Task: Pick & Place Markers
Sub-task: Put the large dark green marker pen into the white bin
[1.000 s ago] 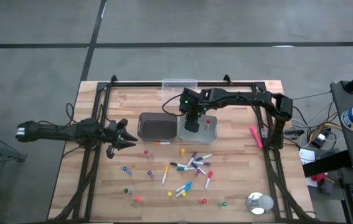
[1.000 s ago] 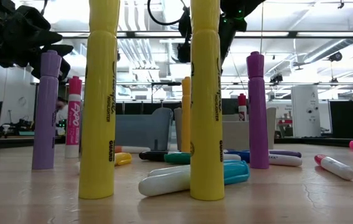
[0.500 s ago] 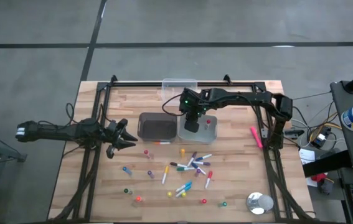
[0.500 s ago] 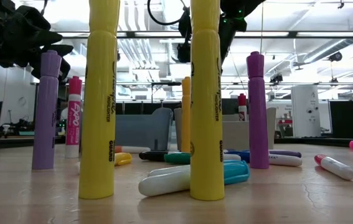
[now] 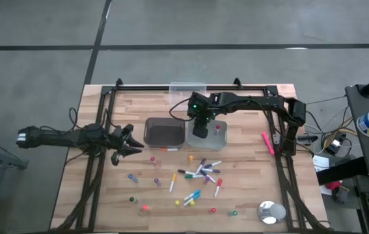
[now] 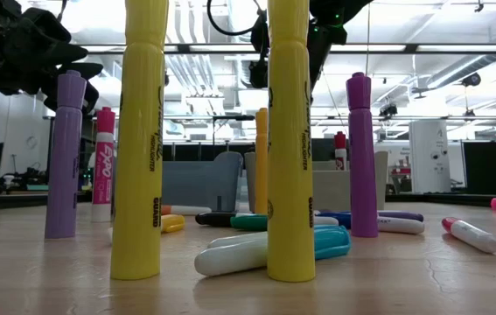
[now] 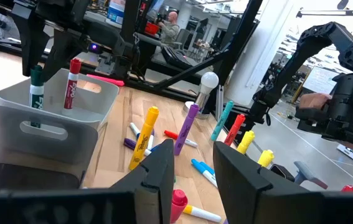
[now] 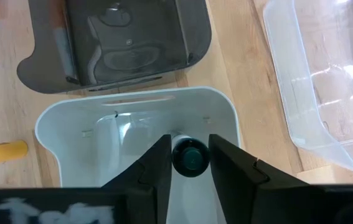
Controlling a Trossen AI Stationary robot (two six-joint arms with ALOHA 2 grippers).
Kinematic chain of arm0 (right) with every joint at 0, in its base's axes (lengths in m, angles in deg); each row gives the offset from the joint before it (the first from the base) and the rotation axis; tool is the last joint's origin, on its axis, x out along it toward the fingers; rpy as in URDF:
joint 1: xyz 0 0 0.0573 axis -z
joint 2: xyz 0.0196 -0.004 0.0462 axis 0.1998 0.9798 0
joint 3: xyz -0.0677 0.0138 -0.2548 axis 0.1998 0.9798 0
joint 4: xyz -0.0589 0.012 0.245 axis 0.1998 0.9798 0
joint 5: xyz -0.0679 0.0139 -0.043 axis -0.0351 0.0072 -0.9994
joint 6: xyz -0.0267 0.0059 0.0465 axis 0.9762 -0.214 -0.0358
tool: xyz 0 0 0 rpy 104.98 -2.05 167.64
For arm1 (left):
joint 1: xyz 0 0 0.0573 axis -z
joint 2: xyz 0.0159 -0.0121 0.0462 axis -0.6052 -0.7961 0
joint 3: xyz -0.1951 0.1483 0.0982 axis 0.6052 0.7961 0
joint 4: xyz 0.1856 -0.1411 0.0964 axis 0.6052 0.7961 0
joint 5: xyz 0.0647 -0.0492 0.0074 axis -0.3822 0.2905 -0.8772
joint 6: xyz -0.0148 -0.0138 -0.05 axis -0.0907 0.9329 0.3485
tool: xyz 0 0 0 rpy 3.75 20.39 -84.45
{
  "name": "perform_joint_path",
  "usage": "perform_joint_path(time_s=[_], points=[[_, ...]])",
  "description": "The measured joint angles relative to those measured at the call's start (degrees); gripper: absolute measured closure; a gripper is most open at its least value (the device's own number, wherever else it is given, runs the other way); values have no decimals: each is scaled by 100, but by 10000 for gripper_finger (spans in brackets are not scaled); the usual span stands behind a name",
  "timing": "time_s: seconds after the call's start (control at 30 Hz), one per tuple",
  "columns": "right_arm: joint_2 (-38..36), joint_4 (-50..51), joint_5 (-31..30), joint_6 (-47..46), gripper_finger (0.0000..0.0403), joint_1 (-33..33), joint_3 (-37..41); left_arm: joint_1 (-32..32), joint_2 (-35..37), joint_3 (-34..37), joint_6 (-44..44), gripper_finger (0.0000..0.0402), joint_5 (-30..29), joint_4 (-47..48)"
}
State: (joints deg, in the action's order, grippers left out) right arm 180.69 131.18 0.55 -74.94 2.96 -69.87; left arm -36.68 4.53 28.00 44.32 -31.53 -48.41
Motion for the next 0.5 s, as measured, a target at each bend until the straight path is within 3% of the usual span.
perform_joint_path(time_s=[0.27,0.5], points=[[0,0,0,2,254,0,0,0,0,0,0,296,0,0],[0,-22,-141,117,245,3,-17,2,0,0,-2,297,0,0]])
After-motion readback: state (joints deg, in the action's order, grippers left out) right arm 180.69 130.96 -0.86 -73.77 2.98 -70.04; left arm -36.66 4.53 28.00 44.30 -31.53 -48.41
